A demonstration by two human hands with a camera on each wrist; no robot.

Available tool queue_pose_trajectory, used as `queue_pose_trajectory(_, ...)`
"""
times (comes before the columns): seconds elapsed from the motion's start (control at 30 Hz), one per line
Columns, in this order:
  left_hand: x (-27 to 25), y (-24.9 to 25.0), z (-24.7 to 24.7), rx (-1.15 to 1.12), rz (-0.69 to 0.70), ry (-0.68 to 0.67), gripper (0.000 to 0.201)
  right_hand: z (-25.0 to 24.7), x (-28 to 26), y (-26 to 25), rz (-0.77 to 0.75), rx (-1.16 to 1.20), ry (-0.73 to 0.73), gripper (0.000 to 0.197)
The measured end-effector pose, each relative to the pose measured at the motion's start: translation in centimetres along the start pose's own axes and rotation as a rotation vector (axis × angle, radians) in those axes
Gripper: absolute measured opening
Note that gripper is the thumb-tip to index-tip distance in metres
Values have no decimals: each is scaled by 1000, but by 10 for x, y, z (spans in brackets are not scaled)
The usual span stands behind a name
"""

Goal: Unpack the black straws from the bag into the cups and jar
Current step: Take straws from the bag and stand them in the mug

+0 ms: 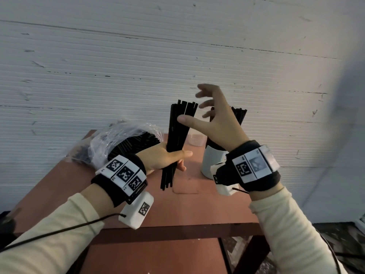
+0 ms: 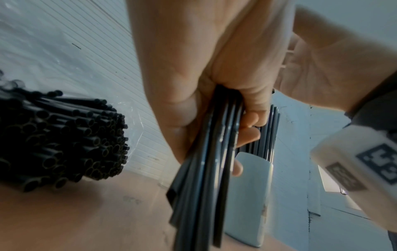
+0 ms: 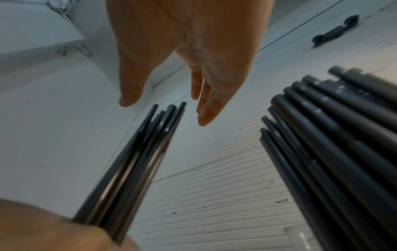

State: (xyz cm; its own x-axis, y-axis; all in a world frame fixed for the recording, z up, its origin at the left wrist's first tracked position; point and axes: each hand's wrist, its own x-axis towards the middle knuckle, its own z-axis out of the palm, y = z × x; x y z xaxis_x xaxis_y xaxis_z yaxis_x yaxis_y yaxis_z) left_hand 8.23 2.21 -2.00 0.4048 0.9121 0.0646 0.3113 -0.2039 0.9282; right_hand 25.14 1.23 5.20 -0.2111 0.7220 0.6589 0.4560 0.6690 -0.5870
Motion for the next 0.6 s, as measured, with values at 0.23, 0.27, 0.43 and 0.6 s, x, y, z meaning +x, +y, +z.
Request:
queue_pose_trajectory(0.23, -13, 32, 16, 154, 69, -369, 36, -2, -16, 3, 79, 91, -553, 25)
queue_pose_trajectory(0.27, -11, 32, 19, 161, 75, -362, 32, -2, -18, 5, 71, 83, -535, 18)
queue_pose_trajectory(0.43, 7, 29, 26, 145, 87, -232, 33, -29, -12, 6, 63, 63, -302, 17)
queue_pose_trajectory(0.6, 46, 22, 30, 136, 12, 20, 108, -78, 7, 10, 77, 64, 5, 14)
